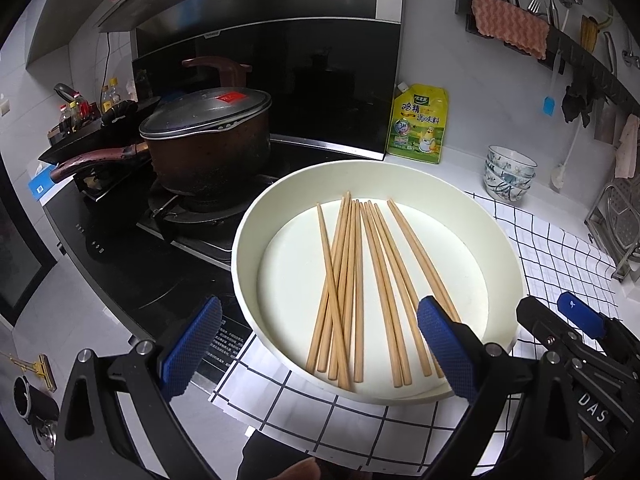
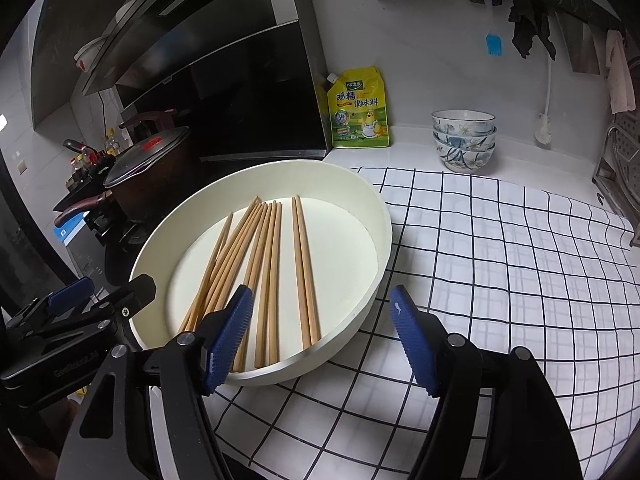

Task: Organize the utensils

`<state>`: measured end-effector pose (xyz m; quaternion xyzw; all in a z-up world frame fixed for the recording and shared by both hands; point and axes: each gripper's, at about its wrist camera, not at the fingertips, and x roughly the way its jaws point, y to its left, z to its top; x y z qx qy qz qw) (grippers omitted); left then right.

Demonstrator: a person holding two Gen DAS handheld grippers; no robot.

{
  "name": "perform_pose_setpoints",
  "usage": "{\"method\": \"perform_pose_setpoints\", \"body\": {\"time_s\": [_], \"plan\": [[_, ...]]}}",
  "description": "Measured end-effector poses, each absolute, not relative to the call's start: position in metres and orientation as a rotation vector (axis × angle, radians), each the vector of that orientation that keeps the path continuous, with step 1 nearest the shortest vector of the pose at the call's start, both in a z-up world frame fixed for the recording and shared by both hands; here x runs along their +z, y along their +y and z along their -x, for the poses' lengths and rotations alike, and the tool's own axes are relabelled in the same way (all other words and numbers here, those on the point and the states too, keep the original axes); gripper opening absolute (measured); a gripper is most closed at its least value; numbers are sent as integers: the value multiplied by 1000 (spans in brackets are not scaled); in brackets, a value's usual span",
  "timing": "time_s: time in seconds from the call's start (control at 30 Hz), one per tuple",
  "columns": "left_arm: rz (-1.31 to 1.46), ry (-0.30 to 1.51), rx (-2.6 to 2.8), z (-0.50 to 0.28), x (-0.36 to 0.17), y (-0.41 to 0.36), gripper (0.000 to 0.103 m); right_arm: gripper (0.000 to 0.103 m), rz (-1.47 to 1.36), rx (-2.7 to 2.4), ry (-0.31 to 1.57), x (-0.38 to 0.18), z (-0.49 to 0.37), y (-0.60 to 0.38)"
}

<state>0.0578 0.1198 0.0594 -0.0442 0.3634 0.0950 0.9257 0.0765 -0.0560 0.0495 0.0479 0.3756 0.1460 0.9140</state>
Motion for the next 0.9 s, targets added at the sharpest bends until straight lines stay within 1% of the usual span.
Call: {"method": "perform_pose_setpoints", "body": {"time_s": [0.9], "plan": [[111, 770, 200, -59, 54, 123, 97, 68, -99, 299, 772, 49, -76, -57]]}}
